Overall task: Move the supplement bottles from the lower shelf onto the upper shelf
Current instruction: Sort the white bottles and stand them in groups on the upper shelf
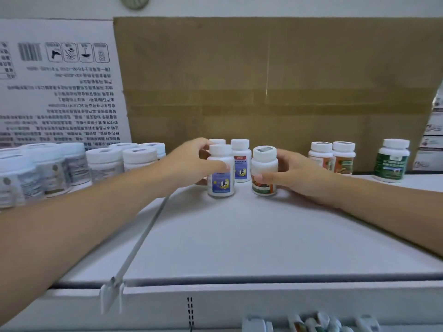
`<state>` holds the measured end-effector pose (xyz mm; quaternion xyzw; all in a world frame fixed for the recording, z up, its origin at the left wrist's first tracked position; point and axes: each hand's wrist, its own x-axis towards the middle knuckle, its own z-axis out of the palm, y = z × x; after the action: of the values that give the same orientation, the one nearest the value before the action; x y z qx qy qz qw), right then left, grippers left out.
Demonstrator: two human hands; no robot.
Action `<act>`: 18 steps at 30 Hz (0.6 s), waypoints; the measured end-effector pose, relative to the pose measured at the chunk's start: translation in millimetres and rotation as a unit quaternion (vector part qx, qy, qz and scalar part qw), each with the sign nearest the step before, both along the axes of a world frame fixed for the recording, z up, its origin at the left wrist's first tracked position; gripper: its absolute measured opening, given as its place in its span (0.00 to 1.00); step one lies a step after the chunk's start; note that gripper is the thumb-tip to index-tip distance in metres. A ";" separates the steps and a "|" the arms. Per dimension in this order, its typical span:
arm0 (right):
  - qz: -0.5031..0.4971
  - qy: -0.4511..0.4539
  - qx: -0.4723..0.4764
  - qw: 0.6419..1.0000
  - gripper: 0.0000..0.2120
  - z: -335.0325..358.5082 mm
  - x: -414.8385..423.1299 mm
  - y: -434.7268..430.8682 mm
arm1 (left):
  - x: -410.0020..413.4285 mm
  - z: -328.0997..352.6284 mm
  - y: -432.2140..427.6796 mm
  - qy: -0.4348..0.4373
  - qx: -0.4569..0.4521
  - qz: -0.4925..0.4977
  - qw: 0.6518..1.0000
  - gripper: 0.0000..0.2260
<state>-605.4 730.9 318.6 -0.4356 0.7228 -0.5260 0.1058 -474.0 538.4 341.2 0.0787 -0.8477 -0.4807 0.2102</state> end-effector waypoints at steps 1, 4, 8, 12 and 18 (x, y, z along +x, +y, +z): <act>0.006 0.003 0.005 1.000 0.30 -0.7 -1.3 0.8 | 0.2 -1.0 -0.8 0.006 0.008 0.004 1.000 0.15; 0.023 0.008 0.005 1.000 0.29 -0.3 0.2 1.8 | 2.6 -2.3 0.0 0.016 0.001 0.016 1.000 0.14; 0.035 0.013 0.010 0.999 0.28 0.2 4.1 2.9 | 6.3 -3.8 3.5 0.025 -0.031 0.027 0.999 0.14; 0.041 -0.002 0.014 0.999 0.28 1.0 4.6 5.5 | 8.1 -5.2 1.8 0.033 -0.033 0.047 0.998 0.15; 0.037 -0.006 0.026 0.999 0.24 -1.4 -3.1 9.2 | 1.7 -10.7 -3.1 0.034 -0.037 0.064 0.997 0.16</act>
<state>-608.6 740.1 317.2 -0.4560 0.7192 -0.5049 0.1407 -472.2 535.3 330.5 0.1085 -0.8506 -0.4368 0.2720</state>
